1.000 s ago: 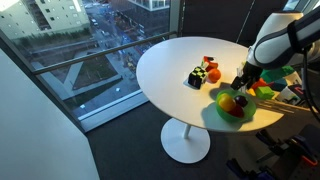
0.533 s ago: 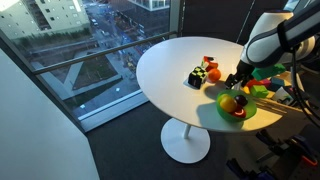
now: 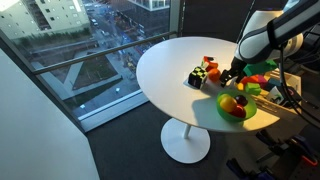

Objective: Turn the box to the right, then put the orange block on the table

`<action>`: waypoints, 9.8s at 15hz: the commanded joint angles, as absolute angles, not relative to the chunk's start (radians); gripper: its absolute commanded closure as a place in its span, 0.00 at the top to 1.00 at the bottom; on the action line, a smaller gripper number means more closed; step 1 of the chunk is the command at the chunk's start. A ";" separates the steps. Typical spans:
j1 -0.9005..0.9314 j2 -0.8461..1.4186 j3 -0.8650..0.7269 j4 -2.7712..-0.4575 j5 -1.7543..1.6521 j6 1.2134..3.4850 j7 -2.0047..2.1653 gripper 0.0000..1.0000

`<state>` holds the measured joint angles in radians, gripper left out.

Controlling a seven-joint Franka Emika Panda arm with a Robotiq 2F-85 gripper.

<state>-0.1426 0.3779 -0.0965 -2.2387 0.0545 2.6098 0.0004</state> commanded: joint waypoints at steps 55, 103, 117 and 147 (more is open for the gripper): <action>-0.231 0.264 -0.132 -2.221 -0.013 2.506 -0.423 1.00; -0.085 0.154 -0.096 -2.220 -0.006 2.465 -0.020 0.04; -0.057 0.171 -0.051 -2.237 0.030 2.460 0.009 0.47; -0.126 -0.156 -0.130 -2.158 -0.114 1.747 -0.108 1.00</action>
<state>-0.1224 -0.1071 -0.1299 -2.1827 -0.0974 1.8058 -0.1263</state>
